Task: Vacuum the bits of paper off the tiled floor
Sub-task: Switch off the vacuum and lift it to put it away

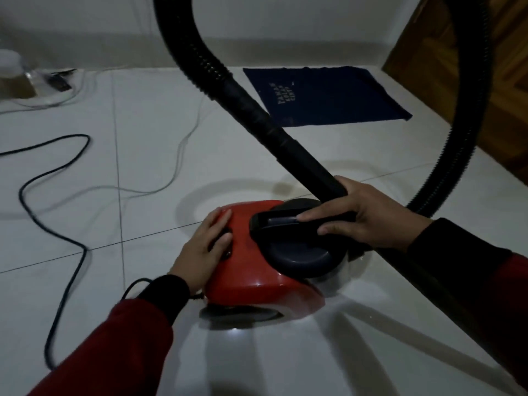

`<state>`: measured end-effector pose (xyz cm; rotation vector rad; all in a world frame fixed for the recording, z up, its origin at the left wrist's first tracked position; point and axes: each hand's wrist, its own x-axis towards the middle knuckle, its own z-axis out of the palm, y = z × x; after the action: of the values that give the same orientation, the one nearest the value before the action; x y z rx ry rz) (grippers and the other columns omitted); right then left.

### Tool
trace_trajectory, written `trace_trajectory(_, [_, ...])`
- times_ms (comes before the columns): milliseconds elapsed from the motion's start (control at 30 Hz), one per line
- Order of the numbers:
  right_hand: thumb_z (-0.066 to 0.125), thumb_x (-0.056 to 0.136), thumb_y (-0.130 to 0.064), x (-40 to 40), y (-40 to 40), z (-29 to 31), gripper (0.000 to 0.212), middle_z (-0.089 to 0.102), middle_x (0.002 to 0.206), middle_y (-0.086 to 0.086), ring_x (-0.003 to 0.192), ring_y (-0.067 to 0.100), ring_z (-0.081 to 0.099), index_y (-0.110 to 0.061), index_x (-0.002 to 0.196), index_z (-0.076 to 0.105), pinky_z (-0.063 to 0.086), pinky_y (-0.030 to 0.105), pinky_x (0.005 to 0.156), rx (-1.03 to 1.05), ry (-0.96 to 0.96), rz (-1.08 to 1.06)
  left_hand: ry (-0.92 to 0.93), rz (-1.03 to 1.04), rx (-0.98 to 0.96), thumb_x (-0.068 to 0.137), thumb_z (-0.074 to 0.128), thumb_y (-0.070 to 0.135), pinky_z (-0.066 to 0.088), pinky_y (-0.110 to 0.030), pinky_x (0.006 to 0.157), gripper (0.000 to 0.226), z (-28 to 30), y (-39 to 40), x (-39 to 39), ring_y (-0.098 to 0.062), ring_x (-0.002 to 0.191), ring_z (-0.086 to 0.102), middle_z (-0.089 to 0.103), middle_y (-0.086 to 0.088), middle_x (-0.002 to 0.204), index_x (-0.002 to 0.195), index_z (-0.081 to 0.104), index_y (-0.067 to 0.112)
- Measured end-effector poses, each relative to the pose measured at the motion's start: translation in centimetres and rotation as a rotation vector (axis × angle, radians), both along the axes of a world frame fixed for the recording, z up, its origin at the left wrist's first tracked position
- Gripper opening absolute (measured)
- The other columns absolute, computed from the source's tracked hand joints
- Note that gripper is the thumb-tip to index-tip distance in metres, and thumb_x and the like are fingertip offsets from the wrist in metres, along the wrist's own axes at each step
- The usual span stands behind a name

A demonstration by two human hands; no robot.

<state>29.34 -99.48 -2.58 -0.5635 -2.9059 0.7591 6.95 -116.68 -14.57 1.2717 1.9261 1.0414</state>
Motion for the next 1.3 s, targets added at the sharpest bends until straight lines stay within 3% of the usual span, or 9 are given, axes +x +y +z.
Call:
trace_trajectory(133, [0.065, 0.078, -0.045, 0.0, 0.0, 0.1, 0.043, 0.055, 0.112, 0.003, 0.100, 0.016, 0.059, -0.051, 0.119, 0.056, 0.054, 0.030, 0.087, 0.022, 0.003, 0.017, -0.024, -0.193, -0.108, 0.090, 0.054, 0.037, 0.021, -0.031, 0.118, 0.059, 0.6, 0.1, -2.7, -0.001, 0.138, 0.021, 0.013, 0.028, 0.146, 0.143, 0.027, 0.039])
trace_trajectory(300, [0.066, 0.077, -0.040, 0.2, -0.2, 0.3, 0.042, 0.057, 0.108, 0.006, 0.097, 0.016, 0.060, -0.049, 0.117, 0.060, 0.052, 0.026, 0.083, 0.021, -0.010, 0.008, 0.003, -0.233, -0.173, 0.085, 0.064, 0.030, 0.027, -0.037, 0.116, 0.076, 1.6, 1.0, -3.4, -0.012, 0.143, 0.021, 0.009, 0.012, 0.159, 0.146, 0.019, 0.040])
trace_trajectory(533, [0.061, 0.076, -0.048, 0.1, -0.1, 0.3, 0.040, 0.055, 0.106, 0.002, 0.097, 0.008, 0.058, -0.038, 0.114, 0.067, 0.048, 0.012, 0.082, -0.008, 0.009, 0.016, 0.149, -0.310, -0.281, 0.077, 0.073, 0.030, 0.028, -0.043, 0.114, 0.087, 2.1, 3.0, -4.8, -0.021, 0.141, 0.025, 0.028, 0.005, 0.153, 0.146, 0.022, 0.037])
trace_trajectory(733, [0.060, 0.075, -0.049, 0.0, -0.5, 0.8, 0.039, 0.054, 0.102, 0.000, 0.095, 0.012, 0.059, -0.040, 0.113, 0.068, 0.053, 0.021, 0.080, -0.016, 0.003, 0.000, 0.326, -0.246, -0.256, 0.071, 0.077, 0.035, 0.037, -0.049, 0.107, 0.089, 2.0, 2.9, -4.3, -0.023, 0.133, 0.039, 0.040, 0.004, 0.148, 0.144, 0.026, 0.041])
trace_trajectory(867, [0.057, 0.076, -0.053, 0.1, -1.0, 0.7, 0.052, 0.054, 0.108, 0.002, 0.101, 0.015, 0.059, -0.056, 0.127, 0.047, 0.053, 0.027, 0.088, -0.011, -0.004, -0.031, 0.399, -0.307, -0.259, 0.076, 0.068, 0.046, 0.036, -0.051, 0.107, 0.084, 2.1, 2.5, -4.2, -0.024, 0.137, 0.035, 0.034, 0.007, 0.152, 0.145, 0.021, 0.043])
trace_trajectory(967, [0.059, 0.078, -0.054, 0.1, -1.2, 0.7, 0.076, 0.053, 0.126, -0.003, 0.109, 0.012, 0.056, -0.063, 0.139, 0.015, 0.045, 0.015, 0.095, 0.058, -0.041, -0.044, 0.346, -0.326, -0.156, 0.065, 0.045, 0.073, 0.030, -0.042, 0.112, 0.085, 2.2, 1.1, -3.8, -0.018, 0.138, 0.030, 0.032, 0.010, 0.152, 0.141, 0.017, 0.049])
trace_trajectory(1033, [0.069, 0.080, -0.044, 0.2, -1.3, 0.7, 0.099, 0.037, 0.140, -0.028, 0.119, -0.001, 0.047, -0.058, 0.141, -0.007, 0.035, 0.001, 0.097, 0.022, -0.027, -0.076, 0.277, -0.331, -0.030, 0.062, 0.033, 0.084, 0.020, -0.026, 0.115, 0.087, 2.8, 0.7, -2.5, -0.004, 0.134, 0.025, 0.032, 0.014, 0.146, 0.139, 0.012, 0.050])
trace_trajectory(1133, [0.070, 0.083, -0.035, 0.3, -1.3, 0.4, 0.099, 0.016, 0.133, -0.047, 0.123, -0.010, 0.036, -0.050, 0.141, -0.008, 0.027, -0.006, 0.099, -0.001, -0.001, -0.077, 0.237, -0.329, 0.149, 0.079, 0.038, 0.063, 0.016, 0.005, 0.098, 0.068, 4.5, 1.9, 0.7, 0.009, 0.115, 0.033, 0.046, 0.016, 0.129, 0.139, 0.010, 0.047])
trace_trajectory(1300, [0.074, 0.081, -0.028, 0.0, -0.6, 0.6, 0.100, 0.016, 0.130, -0.056, 0.109, -0.039, 0.032, -0.050, 0.142, -0.002, 0.030, -0.008, 0.093, -0.085, 0.029, -0.118, 0.249, -0.275, 0.262, 0.087, 0.059, 0.038, 0.027, 0.008, 0.079, 0.055, 6.8, 4.1, 3.7, 0.012, 0.087, 0.048, 0.055, 0.016, 0.095, 0.138, 0.040, 0.035])
